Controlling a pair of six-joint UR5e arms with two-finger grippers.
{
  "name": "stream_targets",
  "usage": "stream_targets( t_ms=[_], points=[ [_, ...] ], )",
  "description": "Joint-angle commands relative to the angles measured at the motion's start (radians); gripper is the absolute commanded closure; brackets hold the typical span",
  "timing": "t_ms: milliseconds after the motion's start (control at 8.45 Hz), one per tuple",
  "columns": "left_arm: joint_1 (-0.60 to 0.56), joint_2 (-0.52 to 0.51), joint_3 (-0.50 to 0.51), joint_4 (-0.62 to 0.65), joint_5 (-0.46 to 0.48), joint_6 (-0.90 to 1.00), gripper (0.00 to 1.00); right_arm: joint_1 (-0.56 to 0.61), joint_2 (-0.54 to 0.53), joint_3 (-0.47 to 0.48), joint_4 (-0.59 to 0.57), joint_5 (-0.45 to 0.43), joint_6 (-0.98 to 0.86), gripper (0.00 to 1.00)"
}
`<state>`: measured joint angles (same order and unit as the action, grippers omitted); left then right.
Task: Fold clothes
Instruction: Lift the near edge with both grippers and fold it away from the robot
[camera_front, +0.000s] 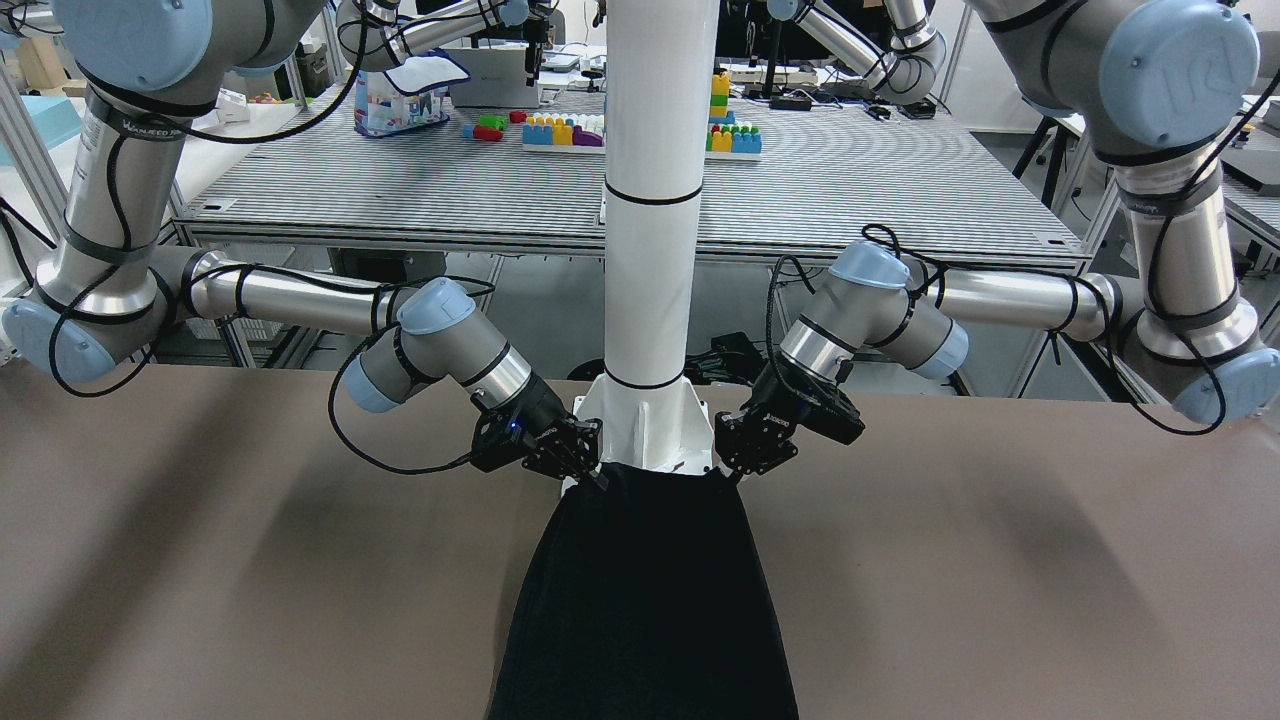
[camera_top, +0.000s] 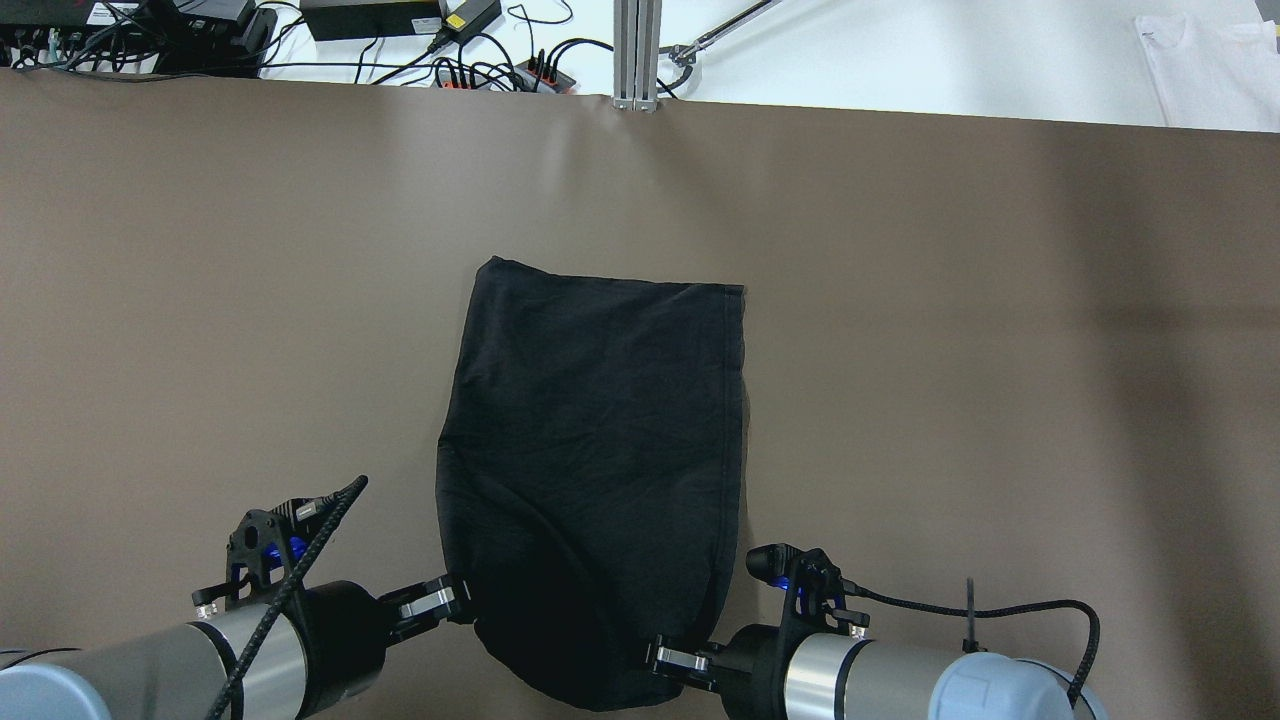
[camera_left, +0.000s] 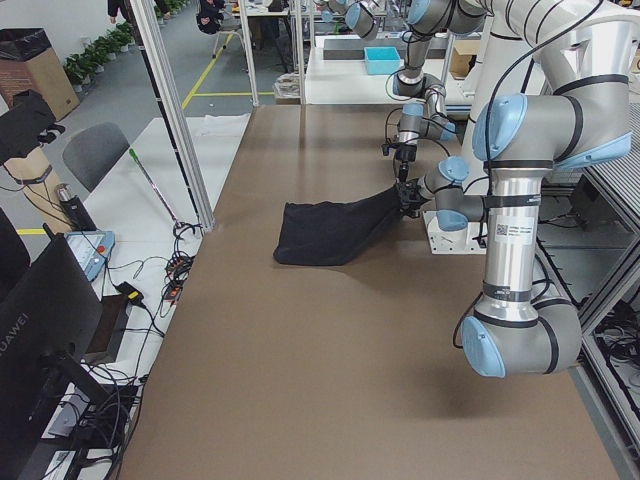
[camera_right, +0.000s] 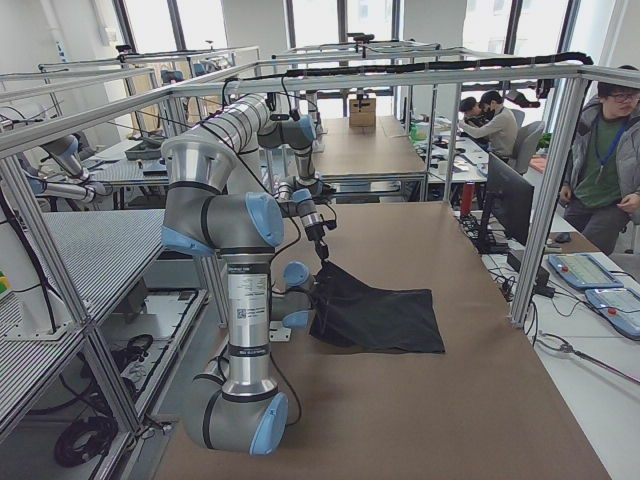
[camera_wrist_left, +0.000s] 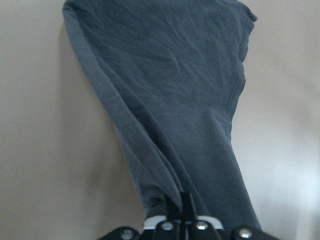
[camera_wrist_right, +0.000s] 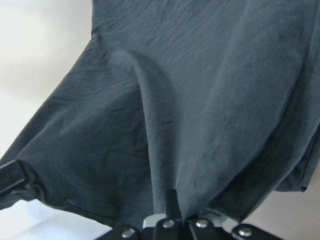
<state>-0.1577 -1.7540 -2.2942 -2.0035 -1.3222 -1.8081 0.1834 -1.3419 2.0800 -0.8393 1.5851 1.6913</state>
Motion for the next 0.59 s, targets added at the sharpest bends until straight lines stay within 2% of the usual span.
stream_targets(
  t_ms=[0, 237, 473],
  points=[
    [-0.060, 0.001, 0.050, 0.002, -0.008, 0.026, 1.00, 0.033, -0.005, -0.009, -0.004, -0.013, -0.001, 1.00],
    [-0.164, -0.019, 0.120, 0.005, -0.034, 0.032, 1.00, 0.106, 0.004, -0.046, -0.007, -0.011, -0.005, 1.00],
    [-0.279, -0.042, 0.154, 0.005, -0.134, 0.035, 1.00, 0.155, 0.070, -0.092, -0.046, -0.013, -0.013, 1.00]
  ],
)
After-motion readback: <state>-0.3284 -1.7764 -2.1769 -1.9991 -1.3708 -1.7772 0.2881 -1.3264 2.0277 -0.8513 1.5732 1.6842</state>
